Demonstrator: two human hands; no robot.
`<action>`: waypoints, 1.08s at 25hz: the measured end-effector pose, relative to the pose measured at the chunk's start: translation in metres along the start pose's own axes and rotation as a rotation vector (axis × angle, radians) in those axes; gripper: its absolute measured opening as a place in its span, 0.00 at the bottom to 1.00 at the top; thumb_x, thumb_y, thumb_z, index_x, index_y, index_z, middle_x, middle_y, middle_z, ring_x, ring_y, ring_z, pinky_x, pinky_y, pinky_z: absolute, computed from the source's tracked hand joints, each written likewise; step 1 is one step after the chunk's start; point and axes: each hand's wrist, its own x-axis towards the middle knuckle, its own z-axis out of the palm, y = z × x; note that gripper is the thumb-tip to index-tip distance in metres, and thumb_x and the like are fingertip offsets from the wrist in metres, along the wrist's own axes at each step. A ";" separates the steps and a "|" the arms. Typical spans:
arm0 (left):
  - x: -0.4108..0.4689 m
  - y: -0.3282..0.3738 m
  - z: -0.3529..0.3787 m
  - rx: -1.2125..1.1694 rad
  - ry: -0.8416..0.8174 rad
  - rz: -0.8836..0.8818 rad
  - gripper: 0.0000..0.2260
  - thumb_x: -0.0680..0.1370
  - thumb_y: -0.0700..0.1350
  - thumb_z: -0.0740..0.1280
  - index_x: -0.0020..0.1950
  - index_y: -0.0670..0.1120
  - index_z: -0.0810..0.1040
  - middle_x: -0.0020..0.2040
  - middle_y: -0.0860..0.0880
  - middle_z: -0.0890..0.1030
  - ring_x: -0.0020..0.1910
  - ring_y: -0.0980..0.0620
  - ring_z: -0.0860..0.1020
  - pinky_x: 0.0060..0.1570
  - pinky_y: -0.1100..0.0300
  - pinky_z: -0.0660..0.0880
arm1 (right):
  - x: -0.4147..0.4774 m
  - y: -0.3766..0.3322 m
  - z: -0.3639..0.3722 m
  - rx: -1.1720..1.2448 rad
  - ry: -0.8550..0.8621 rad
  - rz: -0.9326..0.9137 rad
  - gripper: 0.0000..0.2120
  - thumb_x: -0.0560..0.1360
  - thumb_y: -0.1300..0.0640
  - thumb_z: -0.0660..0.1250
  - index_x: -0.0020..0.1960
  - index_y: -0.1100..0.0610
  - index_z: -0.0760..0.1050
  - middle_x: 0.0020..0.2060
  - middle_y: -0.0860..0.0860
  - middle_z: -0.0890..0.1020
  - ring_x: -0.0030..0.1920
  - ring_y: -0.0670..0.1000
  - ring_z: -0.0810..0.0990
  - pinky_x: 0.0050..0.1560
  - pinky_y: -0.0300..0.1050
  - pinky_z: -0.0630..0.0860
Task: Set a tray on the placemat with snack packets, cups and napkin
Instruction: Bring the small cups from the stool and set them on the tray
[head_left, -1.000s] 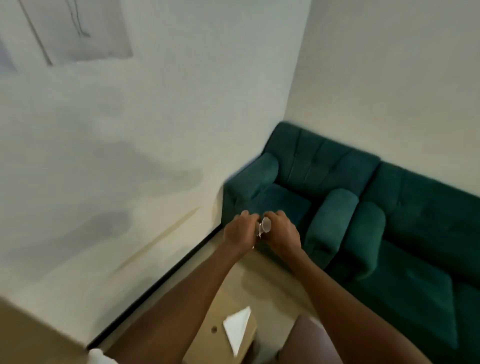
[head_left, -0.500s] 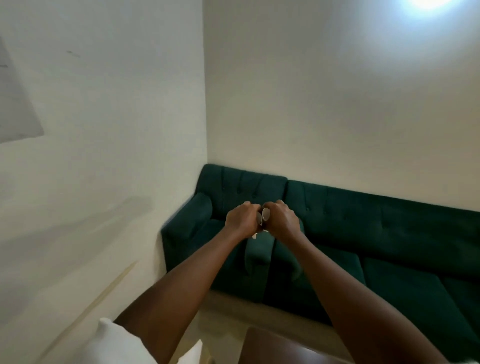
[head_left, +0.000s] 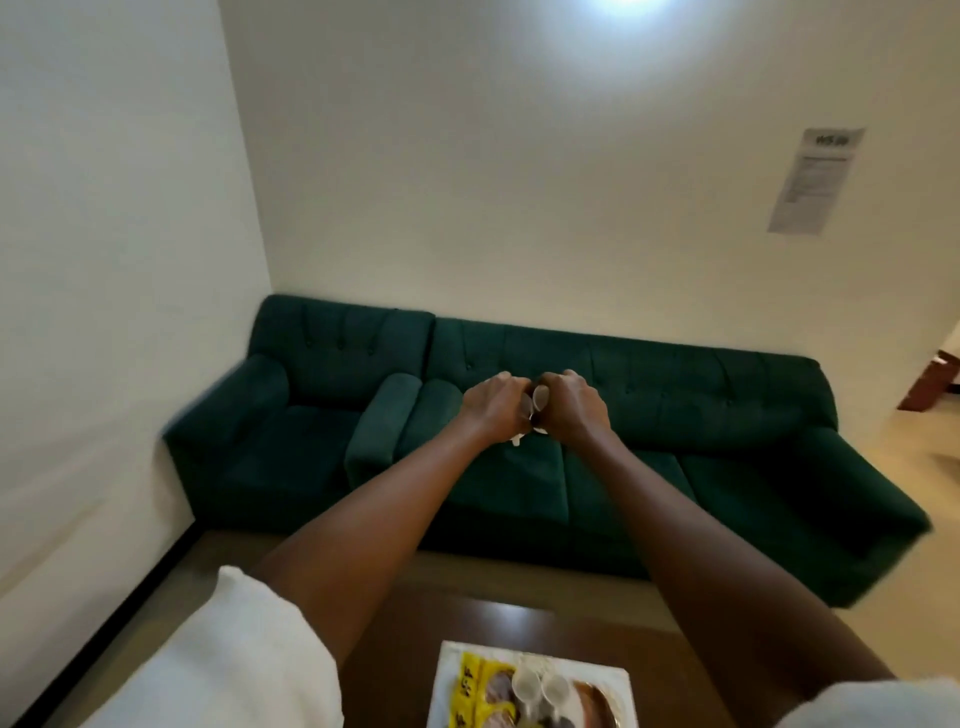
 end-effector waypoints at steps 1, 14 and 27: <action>0.001 0.022 0.011 -0.007 -0.010 0.017 0.18 0.73 0.53 0.75 0.61 0.50 0.80 0.57 0.46 0.81 0.54 0.43 0.82 0.47 0.50 0.78 | -0.008 0.023 -0.006 0.003 -0.008 0.016 0.14 0.73 0.52 0.77 0.56 0.52 0.80 0.51 0.54 0.78 0.51 0.60 0.83 0.50 0.54 0.82; 0.016 0.089 0.104 -0.003 -0.178 0.066 0.11 0.72 0.51 0.75 0.51 0.50 0.80 0.49 0.50 0.80 0.49 0.44 0.83 0.40 0.53 0.74 | -0.031 0.135 0.026 0.018 -0.106 0.169 0.15 0.69 0.53 0.80 0.54 0.51 0.81 0.53 0.54 0.80 0.51 0.59 0.83 0.49 0.54 0.82; -0.042 0.039 0.277 -0.138 -0.411 -0.119 0.15 0.74 0.49 0.76 0.59 0.49 0.81 0.58 0.44 0.80 0.55 0.42 0.81 0.50 0.50 0.77 | -0.095 0.184 0.194 0.089 -0.350 0.296 0.22 0.74 0.51 0.77 0.65 0.54 0.76 0.61 0.57 0.77 0.56 0.62 0.82 0.52 0.55 0.80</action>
